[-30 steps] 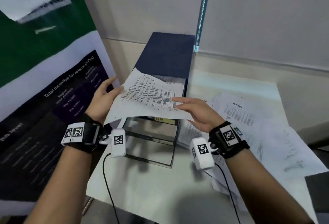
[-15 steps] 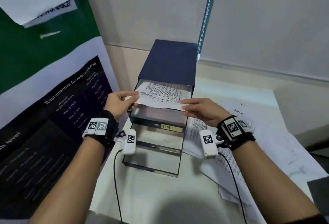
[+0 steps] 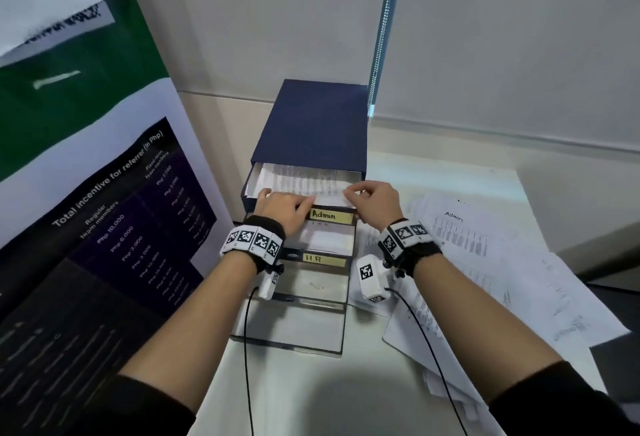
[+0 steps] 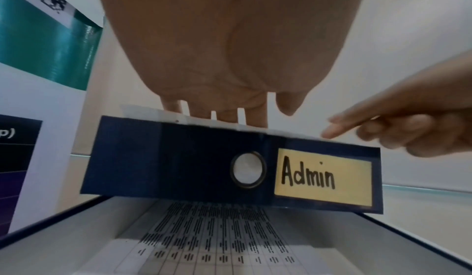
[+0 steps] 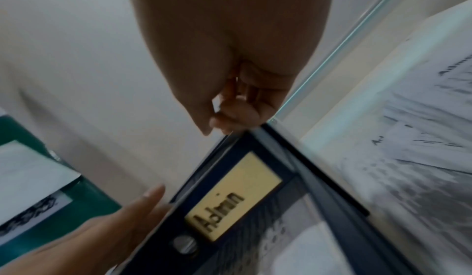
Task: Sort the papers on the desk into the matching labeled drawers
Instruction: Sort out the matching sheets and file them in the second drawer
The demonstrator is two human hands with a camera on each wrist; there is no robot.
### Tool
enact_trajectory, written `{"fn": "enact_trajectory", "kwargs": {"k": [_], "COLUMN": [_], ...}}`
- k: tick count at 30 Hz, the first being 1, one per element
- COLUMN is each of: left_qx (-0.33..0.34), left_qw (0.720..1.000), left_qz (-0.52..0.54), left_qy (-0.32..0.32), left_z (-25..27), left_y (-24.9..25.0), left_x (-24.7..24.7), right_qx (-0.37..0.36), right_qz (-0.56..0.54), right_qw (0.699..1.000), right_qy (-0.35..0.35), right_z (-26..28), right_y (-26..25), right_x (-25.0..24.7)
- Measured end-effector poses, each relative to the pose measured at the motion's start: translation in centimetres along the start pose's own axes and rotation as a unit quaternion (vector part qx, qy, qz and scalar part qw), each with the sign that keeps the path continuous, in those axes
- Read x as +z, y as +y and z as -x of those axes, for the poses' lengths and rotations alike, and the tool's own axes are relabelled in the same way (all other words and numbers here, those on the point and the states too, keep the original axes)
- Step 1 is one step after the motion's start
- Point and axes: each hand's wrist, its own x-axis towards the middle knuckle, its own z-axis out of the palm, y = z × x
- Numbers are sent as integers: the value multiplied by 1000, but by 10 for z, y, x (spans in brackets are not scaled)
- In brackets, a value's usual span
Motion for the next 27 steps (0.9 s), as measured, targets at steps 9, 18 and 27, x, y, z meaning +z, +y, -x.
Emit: {"fn": "enact_trajectory", "kwargs": {"k": [9, 18, 27], "left_qx": [-57, 81, 21], "left_qw": [990, 974, 963], "left_qz": [-79, 111, 202], "left_qy": [-104, 178, -177], "left_z": [-42, -24, 5], "left_y": [13, 101, 179], "left_x": [5, 9, 138], "right_qx": [369, 429, 387], "right_qz": [248, 270, 202], "right_qw": [896, 860, 897], "right_qy": [-9, 55, 65], "right_z": [48, 84, 97], "right_y": [223, 288, 304], "right_x": [-109, -119, -145]}}
